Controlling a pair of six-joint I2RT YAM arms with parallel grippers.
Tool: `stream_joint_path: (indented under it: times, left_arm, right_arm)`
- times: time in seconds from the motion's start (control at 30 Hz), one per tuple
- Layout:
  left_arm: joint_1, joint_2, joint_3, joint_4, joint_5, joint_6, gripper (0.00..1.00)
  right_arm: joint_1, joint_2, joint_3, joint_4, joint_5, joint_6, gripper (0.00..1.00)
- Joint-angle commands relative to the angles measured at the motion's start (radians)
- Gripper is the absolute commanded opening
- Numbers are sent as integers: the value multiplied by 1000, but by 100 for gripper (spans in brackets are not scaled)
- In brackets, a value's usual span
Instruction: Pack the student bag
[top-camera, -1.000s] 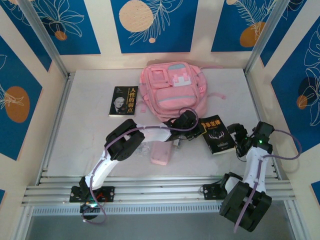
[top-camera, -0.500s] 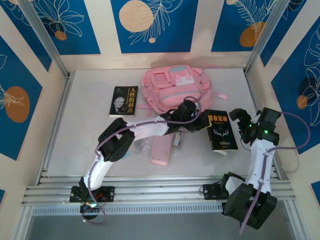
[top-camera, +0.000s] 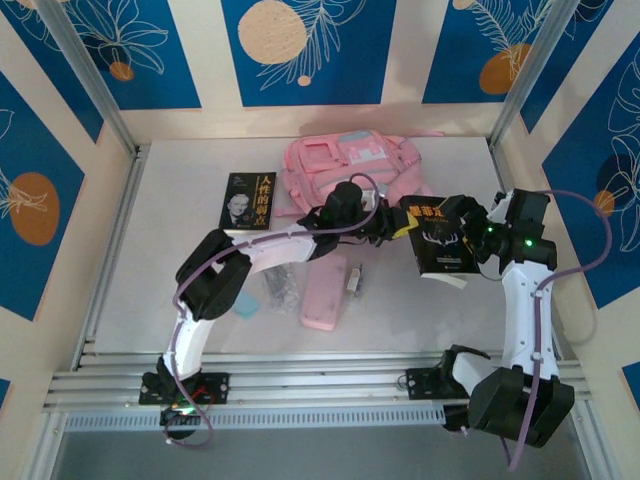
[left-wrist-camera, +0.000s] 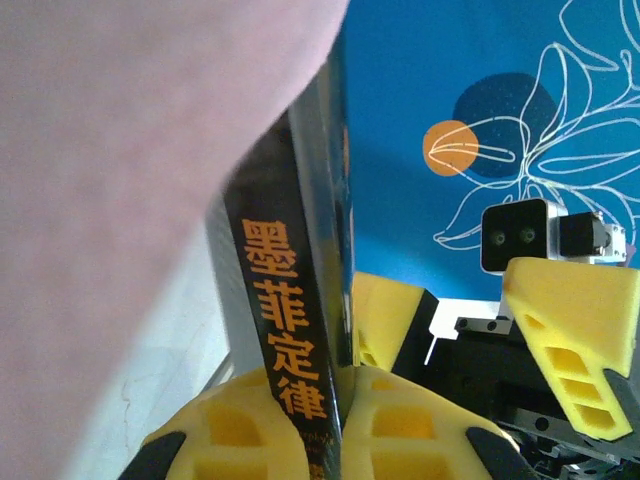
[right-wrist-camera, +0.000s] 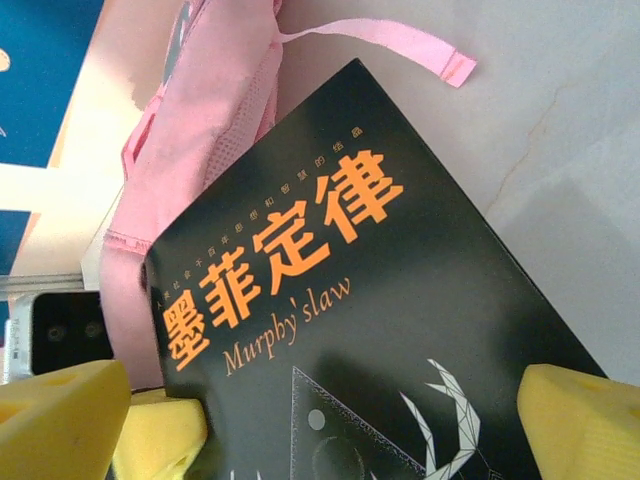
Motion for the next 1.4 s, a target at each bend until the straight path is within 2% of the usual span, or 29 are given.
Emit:
stream_joint_path:
  times: [0.0, 0.07, 0.2, 0.4, 0.6, 0.8, 0.83, 0.9, 0.93, 0.97, 1.03, 1.07, 1.1, 1.13, 1.27, 1.3, 1.37]
  left_arm:
    - [30, -94, -80, 243, -142, -28, 0]
    - [29, -95, -113, 254, -240, -16, 0]
    - [24, -50, -105, 280, -332, -28, 0]
    - [10, 15, -84, 345, -405, -103, 0]
    - [2, 8, -97, 362, -430, -122, 0]
    - [-2, 7, -111, 377, -416, -150, 0]
    - [-2, 7, -115, 382, -410, -161, 0]
    - [-7, 6, -128, 394, -404, -179, 0]
    - [-8, 2, -137, 396, -398, -185, 0]
    - [-9, -4, -149, 395, -394, -186, 0]
    - [-12, -15, -171, 391, -392, -186, 0]
    - [-14, -22, -185, 390, -390, -186, 0]
    - [-14, -27, -193, 390, -386, -184, 0]
    - [-14, -32, -201, 390, -374, -183, 0]
    - [-14, -41, -220, 381, -281, -163, 64]
    - [-15, -45, -230, 379, -257, -152, 73]
    - [-15, -63, -271, 400, -219, -117, 79]
  right_arm:
    - [14, -53, -39, -25, -30, 63, 99]
    - [22, -99, -93, -3, -67, 149, 99]
    - [53, -170, -190, 33, -108, 307, 99]
    - [132, -300, -305, 61, -87, 511, 99]
    - [183, -389, -512, 287, -129, 795, 99]
    - [200, -395, -525, 315, -49, 793, 100]
    - [198, -393, -531, 328, -31, 800, 97]
    - [194, -387, -551, 387, -12, 805, 87]
    - [190, -381, -555, 398, -1, 807, 76]
    - [188, -377, -552, 404, 12, 802, 53]
    - [180, -376, -533, 395, 39, 773, 21]
    - [174, -376, -516, 379, 50, 752, 8]
    - [166, -377, -501, 368, 57, 734, 1]
    - [157, -377, -482, 357, 62, 712, 0]
    - [128, -363, -395, 305, 78, 594, 0]
    - [124, -354, -376, 297, 79, 565, 0]
    - [117, -328, -334, 275, 76, 500, 0]
